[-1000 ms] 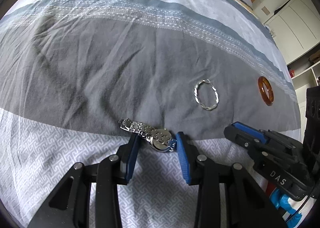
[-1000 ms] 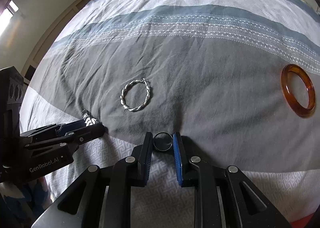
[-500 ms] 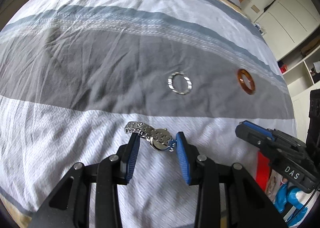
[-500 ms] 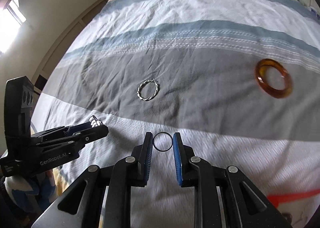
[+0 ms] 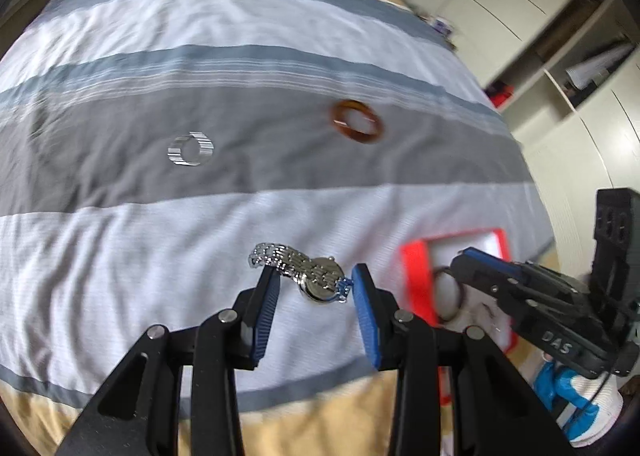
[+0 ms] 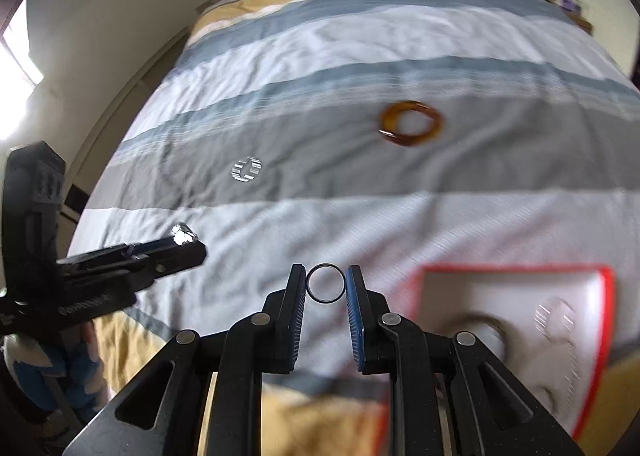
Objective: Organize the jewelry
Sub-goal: 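Carry the watch and ring over the white box with both tools, then lower the watch and ring into the box and open both tools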
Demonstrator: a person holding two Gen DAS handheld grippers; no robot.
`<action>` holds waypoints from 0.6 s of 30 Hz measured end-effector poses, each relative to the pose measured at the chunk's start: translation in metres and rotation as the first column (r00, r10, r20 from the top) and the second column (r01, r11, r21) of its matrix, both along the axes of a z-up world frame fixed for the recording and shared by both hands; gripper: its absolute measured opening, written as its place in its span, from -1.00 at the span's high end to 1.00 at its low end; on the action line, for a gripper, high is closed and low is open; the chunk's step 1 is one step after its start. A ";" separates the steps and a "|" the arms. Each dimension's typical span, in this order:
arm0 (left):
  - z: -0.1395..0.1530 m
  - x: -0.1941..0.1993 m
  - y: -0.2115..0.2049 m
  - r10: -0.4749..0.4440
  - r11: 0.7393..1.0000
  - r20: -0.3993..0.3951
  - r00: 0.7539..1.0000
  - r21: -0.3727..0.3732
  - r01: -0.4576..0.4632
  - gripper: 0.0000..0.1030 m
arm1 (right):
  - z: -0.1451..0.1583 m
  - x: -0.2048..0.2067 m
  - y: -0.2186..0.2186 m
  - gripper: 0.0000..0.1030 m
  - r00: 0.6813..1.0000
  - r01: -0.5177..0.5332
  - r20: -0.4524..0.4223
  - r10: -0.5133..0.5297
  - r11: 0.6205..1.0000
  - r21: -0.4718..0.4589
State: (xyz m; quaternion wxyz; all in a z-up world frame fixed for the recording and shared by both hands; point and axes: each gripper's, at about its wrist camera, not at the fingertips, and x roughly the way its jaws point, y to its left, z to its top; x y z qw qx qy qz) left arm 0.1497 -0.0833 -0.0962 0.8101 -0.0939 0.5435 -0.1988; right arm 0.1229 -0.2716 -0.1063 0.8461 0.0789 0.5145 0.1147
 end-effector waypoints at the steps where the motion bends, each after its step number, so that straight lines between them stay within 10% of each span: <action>1: 0.001 -0.004 -0.011 -0.018 1.000 -0.001 1.000 -0.006 0.018 0.32 | -0.002 -0.007 -0.013 0.60 1.000 0.019 -0.006 -0.019 1.000 -0.008; 18: -0.038 -0.039 -0.182 -0.249 0.968 -0.095 0.964 -0.004 0.250 0.32 | -0.058 -0.087 -0.156 0.60 0.972 0.177 -0.146 -0.182 0.983 -0.050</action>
